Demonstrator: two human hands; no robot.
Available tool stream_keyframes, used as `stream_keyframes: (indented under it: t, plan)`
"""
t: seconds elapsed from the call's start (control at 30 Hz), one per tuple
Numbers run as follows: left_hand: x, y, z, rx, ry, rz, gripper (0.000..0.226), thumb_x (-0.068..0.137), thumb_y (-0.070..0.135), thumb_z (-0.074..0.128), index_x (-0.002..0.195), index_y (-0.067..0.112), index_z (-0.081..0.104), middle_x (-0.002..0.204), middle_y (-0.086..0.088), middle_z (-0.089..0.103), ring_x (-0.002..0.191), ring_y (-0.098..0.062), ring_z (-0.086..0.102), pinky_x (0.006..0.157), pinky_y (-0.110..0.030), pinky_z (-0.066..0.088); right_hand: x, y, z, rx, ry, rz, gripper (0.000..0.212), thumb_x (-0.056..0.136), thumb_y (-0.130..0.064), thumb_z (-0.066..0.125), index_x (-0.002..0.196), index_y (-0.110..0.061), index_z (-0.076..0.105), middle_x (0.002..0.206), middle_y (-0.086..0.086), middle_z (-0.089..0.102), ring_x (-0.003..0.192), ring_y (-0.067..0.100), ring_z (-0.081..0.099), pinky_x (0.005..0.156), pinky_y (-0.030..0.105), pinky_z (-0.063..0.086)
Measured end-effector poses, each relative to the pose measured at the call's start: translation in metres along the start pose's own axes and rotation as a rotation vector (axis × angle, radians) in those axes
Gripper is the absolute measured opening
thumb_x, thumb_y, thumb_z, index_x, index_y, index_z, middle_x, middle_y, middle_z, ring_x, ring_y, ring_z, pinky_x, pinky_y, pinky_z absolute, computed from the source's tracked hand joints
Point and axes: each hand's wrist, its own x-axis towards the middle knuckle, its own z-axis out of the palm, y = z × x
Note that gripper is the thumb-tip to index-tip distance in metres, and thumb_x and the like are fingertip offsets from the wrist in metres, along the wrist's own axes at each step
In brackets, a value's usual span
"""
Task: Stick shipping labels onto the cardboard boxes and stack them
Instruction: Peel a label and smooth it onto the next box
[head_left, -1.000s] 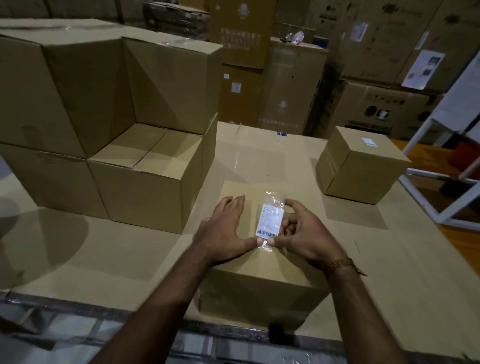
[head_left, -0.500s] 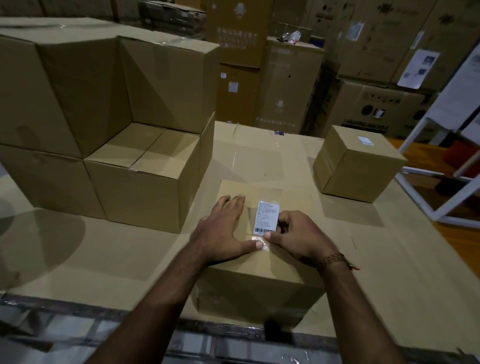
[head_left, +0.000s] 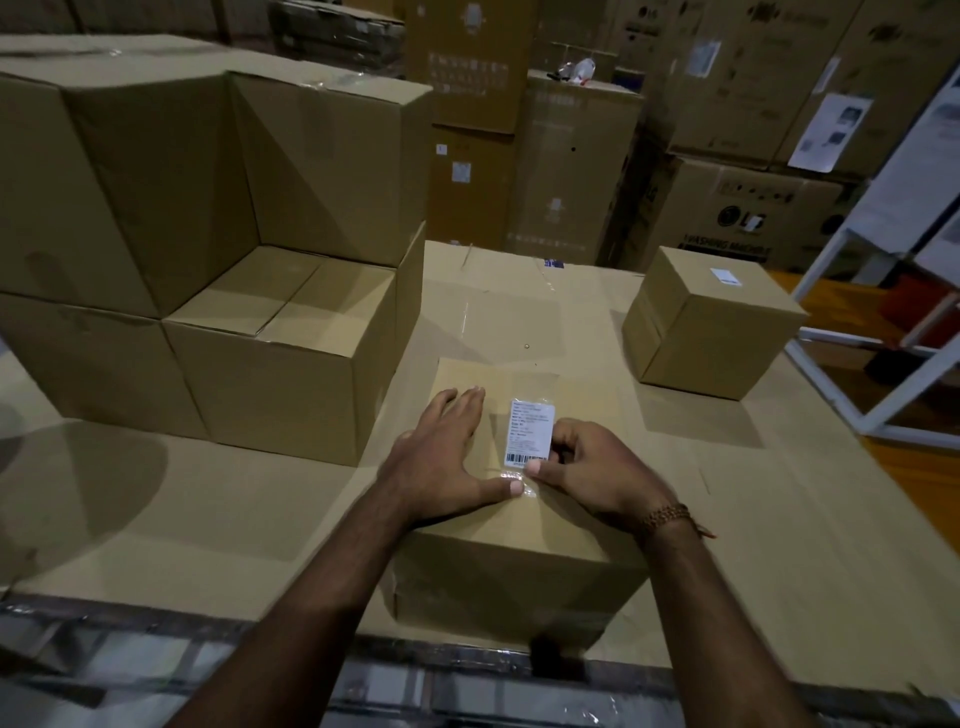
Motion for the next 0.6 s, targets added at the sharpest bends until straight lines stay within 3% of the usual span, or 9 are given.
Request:
stream_keyframes:
  t: [0.23, 0.6]
  plan:
    - [0.0002, -0.0003, 0.0001, -0.006, 0.003, 0.001, 0.124, 0.080, 0.081, 0.068, 0.169, 0.031, -0.002, 0.175, 0.015, -0.005, 0.161, -0.010, 0.000, 0.124, -0.058, 0.029, 0.0020, 0.0023, 0.0000, 0.034, -0.026, -0.012, 0.033, 0.085, -0.044, 0.075, 0.115, -0.030, 0.078, 0.116, -0.009, 0.076, 0.110, 0.015, 0.070, 0.103, 0.049, 0.056]
    - [0.0013, -0.0026, 0.0015, -0.013, 0.002, -0.001, 0.126, 0.078, 0.082, 0.068, 0.169, 0.031, -0.003, 0.175, 0.015, -0.006, 0.161, -0.010, -0.001, 0.123, -0.059, 0.029, 0.0016, 0.0077, 0.0011, 0.102, -0.017, -0.038, 0.020, 0.096, -0.028, 0.076, 0.114, -0.035, 0.079, 0.123, -0.004, 0.074, 0.116, 0.017, 0.068, 0.107, 0.048, 0.053]
